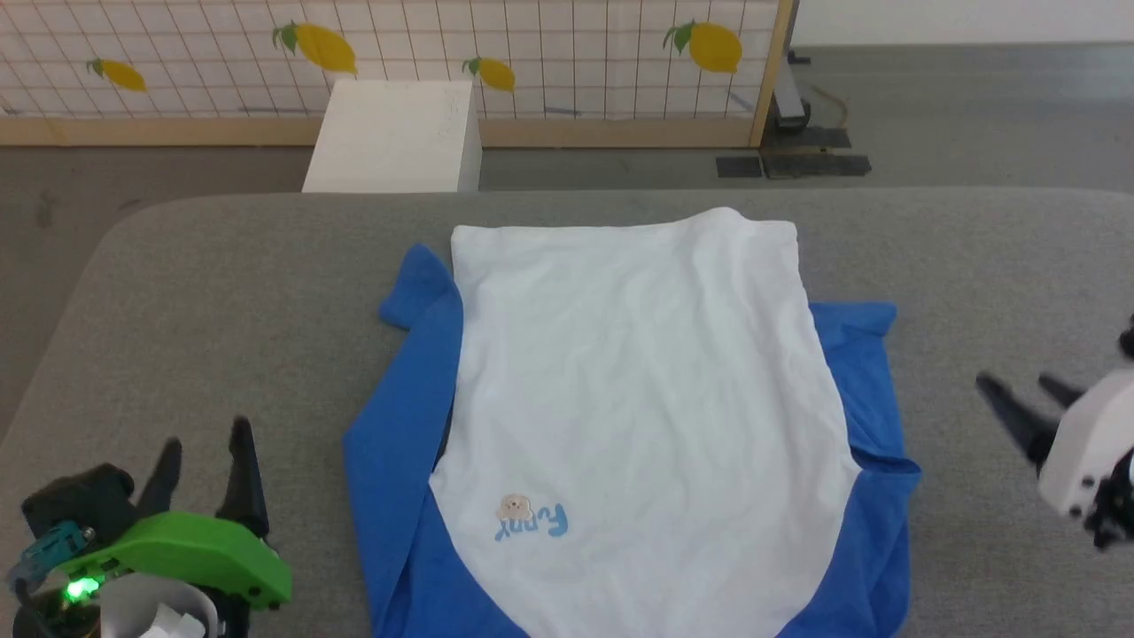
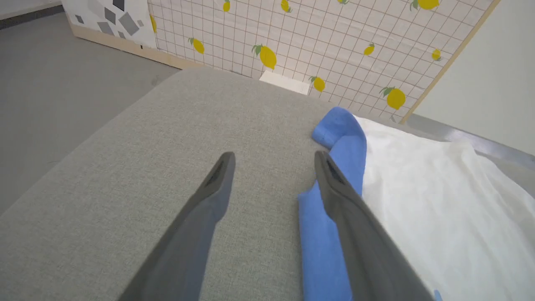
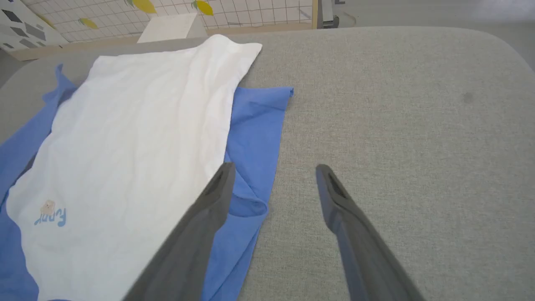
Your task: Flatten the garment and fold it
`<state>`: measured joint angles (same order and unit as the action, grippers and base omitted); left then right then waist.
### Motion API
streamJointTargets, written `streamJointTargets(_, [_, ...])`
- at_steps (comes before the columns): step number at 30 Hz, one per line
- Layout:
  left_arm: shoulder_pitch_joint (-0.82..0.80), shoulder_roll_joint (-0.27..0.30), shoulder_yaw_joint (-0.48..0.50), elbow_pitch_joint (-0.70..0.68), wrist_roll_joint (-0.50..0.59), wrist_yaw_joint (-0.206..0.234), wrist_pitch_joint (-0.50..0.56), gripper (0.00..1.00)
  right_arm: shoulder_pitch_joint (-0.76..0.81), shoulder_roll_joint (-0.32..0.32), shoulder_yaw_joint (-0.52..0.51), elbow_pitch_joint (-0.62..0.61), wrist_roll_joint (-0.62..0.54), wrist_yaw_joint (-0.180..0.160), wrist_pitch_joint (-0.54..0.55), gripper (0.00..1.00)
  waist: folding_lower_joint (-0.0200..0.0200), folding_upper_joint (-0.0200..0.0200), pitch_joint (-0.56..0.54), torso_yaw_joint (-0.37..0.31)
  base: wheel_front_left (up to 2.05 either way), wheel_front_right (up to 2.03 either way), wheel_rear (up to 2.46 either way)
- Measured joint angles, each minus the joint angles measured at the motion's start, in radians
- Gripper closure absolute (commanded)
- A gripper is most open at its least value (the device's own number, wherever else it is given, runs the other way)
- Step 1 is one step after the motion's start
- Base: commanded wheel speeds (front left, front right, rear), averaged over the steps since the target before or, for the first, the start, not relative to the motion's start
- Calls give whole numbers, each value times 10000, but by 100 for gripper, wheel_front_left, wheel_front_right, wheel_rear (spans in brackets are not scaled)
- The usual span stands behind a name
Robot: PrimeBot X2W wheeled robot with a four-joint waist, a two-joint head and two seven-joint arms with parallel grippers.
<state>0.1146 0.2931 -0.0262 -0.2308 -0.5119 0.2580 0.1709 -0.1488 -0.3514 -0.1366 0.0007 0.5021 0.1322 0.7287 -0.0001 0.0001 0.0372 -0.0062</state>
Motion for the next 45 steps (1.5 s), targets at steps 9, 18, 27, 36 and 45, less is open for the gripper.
streamJointTargets(9, [-1217, -410, -102, 669, 968, -639, -3680, 0, -2771, 244, -117, 1927, -997, 0, -646, 0, 0, -1, 1081, 121, 0, 0, 0])
streamJointTargets(18, [-2173, -932, -263, 627, 1992, -1020, -4249, 0, -5114, -157, 389, 4090, -1603, -2, 612, 0, 2, 0, 2469, 435, 0, 0, 0])
streamJointTargets(27, [-2493, -1812, -79, 600, 2646, -1553, -4280, 0, -5579, -516, 1087, 4903, -1758, 0, 1494, 0, 3, 0, 3491, 970, 0, 0, 0])
streamJointTargets(36, [-2506, -2188, 205, 677, 3033, -1971, -4280, 0, -5723, -763, 1139, 5003, -1620, 4, 1676, 100, 2, -1, 3873, 1272, 0, 0, 0])
streamJointTargets(45, [-2477, -2320, 627, 876, 3135, -2282, -4280, 0, -5636, -955, -711, 5668, -1781, 4, 579, 100, 2, 0, 3320, 1045, 0, 0, 0])
